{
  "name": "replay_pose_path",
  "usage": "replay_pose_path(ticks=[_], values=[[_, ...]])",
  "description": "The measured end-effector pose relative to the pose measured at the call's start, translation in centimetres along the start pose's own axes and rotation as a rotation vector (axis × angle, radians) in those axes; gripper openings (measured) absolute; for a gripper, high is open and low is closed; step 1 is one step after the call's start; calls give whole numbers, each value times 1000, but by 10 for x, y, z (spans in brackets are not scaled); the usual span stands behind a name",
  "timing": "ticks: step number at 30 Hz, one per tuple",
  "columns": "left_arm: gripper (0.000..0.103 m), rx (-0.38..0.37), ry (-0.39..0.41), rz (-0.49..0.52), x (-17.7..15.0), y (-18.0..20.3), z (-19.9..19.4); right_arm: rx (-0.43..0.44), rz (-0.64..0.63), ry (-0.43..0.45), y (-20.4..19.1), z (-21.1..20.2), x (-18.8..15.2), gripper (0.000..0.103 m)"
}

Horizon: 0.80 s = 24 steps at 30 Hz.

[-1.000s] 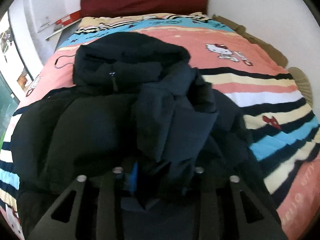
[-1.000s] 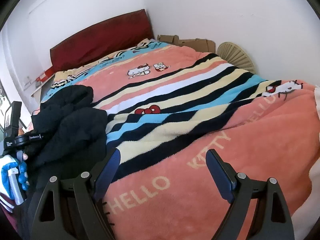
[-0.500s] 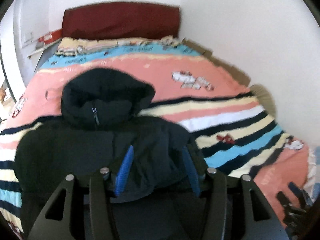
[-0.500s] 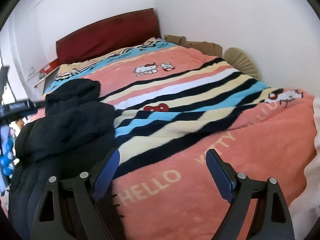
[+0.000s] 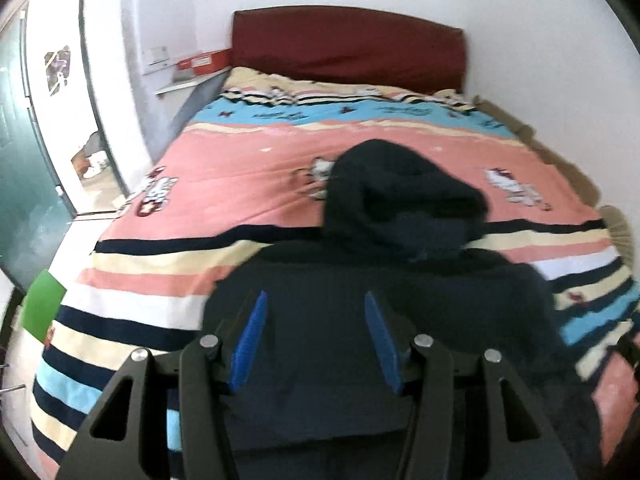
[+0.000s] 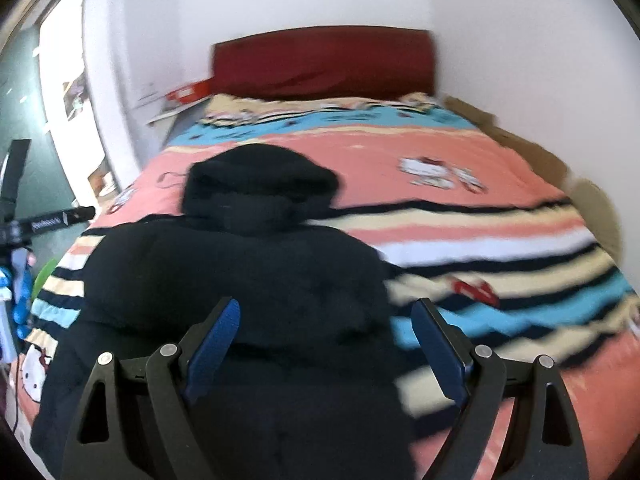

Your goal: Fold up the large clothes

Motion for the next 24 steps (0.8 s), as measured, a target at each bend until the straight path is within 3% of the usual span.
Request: replay_pose_path(ticks=[3, 9, 14, 19, 24], values=[[49, 9, -12, -5, -6, -19, 20, 48, -50, -5, -50, 24, 19, 87], [50, -33, -39, -42, -31, -44, 66, 50, -119, -58, -108, 84, 22, 87], [50, -64, -43, -41, -61, -44, 92, 26, -142, -139, -113, 135, 2, 87], [51, -79, -53, 10, -78, -32, 103, 81, -76, -238, -96, 168, -30, 93], [51, -61, -45, 40, -92, -30, 112, 76, -100, -222, -99, 176, -49, 95]])
Point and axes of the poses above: each gripper's, at about its wrist camera, not at the fingertips, and z roughly the way its jaws point, y to its right, x to its top, the point moved 4 cm from there along z, roughly the way its jaws point, and after that the axes turned 15 degrees about -x, right-handed, at the moved point
